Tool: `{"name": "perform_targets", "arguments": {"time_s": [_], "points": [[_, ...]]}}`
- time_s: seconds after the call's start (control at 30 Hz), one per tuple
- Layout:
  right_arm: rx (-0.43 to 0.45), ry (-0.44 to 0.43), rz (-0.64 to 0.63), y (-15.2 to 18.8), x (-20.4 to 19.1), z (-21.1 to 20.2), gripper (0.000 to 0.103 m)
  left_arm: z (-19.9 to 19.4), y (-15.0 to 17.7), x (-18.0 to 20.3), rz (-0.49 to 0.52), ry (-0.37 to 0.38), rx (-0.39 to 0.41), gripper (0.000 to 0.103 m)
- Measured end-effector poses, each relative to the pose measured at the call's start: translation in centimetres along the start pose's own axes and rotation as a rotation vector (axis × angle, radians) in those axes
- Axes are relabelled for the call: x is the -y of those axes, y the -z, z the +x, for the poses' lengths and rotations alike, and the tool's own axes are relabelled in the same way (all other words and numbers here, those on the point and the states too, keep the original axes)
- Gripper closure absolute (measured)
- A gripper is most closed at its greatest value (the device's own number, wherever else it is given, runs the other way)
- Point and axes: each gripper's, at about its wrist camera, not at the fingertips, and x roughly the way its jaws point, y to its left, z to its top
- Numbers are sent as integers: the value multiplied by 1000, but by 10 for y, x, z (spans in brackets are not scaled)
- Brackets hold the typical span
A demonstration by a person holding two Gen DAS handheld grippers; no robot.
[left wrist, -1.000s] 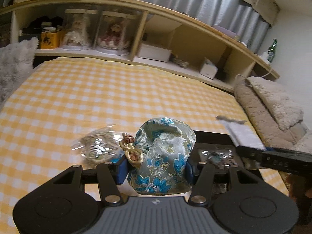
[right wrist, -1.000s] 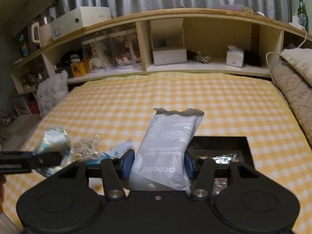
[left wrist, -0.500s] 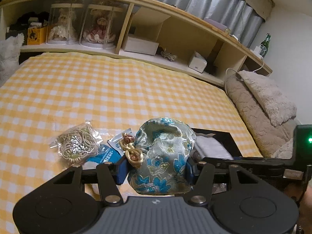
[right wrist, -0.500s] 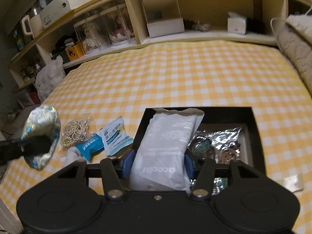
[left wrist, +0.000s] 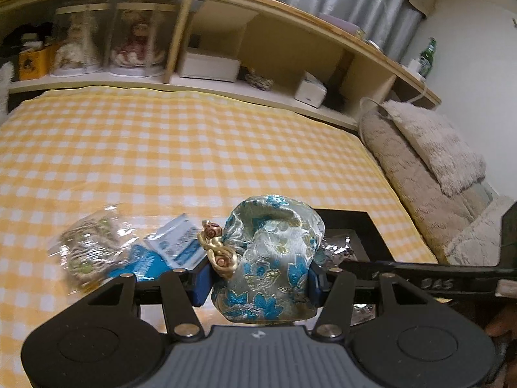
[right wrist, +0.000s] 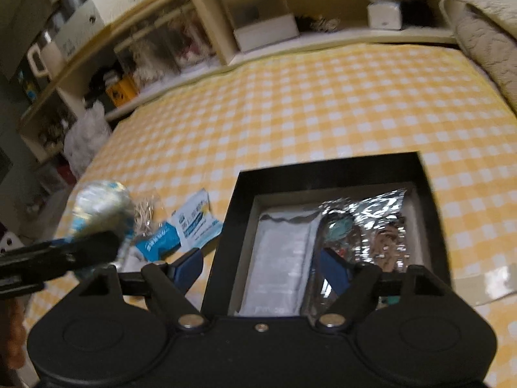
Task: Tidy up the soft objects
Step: 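Carry the pouch and white packet over the black box and release them inside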
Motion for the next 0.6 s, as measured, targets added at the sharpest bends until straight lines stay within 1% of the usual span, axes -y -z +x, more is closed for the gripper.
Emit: {"name": "perform_targets", "arguments": {"time_s": [0.17, 0.27, 0.33, 0.43, 0.5, 0.6], "points": [[77, 28, 98, -3, 22, -22, 22, 28, -6, 20, 36, 35, -34, 47], [122, 28, 148, -5, 33, -31, 22, 51, -11, 34, 84, 64, -62, 47], [147, 31, 170, -6, 38, -34, 21, 66, -15, 44, 145, 81, -77, 47], [163, 33, 183, -6, 43, -36, 21, 89, -19, 62, 287, 101, -112, 47], [169, 37, 193, -7, 48, -36, 21, 99, -21, 69, 361, 89, -134, 47], [175, 36, 223, -7, 55, -36, 21, 113, -25, 75, 445, 64, -154, 46]]}}
